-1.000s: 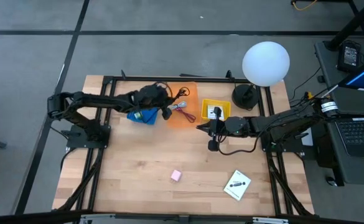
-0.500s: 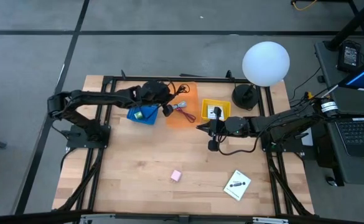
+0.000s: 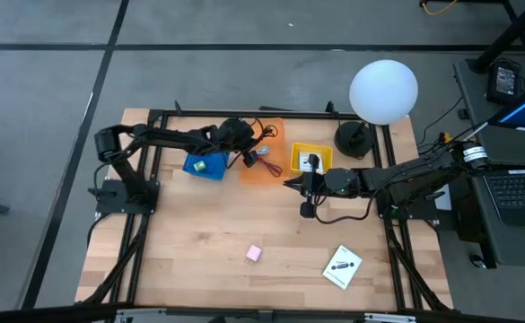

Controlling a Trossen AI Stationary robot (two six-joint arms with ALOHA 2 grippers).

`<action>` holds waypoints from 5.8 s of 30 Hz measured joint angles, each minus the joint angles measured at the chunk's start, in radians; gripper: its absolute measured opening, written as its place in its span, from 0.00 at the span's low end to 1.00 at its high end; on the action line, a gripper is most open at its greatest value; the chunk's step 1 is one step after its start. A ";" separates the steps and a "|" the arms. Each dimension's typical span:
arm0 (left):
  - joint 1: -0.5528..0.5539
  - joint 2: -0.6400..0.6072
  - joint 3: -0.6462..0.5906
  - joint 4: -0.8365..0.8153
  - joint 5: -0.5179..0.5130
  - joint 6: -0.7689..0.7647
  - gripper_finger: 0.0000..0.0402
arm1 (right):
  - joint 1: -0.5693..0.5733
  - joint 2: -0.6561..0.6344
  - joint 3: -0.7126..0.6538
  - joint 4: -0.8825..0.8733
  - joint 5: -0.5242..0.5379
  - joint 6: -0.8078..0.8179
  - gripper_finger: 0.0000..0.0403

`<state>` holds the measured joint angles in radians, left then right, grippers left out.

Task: Pick and place items into bin
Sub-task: Put the black charger cable into the orange bin, then put the pink charger adapter into the blue bin

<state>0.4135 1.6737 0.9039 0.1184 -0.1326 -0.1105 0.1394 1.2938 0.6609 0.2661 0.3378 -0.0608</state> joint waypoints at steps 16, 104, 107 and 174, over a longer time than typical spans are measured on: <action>0.028 0.054 -0.002 0.051 0.001 -0.009 0.11 | 0.000 0.000 0.000 -0.002 0.000 -0.004 0.01; -1.058 0.036 0.414 -0.729 -0.460 -0.296 0.12 | 0.062 0.056 0.000 -0.031 0.063 0.185 0.01; -1.048 0.036 0.414 -0.729 -0.459 -0.267 0.19 | 0.070 0.072 0.000 -0.006 0.062 0.187 0.01; -0.843 0.280 0.414 -0.590 0.023 -0.032 0.60 | 0.266 0.111 0.000 0.011 0.062 0.270 0.01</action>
<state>-0.4297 1.9537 1.3174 -0.4714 -0.1101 -0.1429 0.4049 1.4051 0.6607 0.2768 0.3996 0.2089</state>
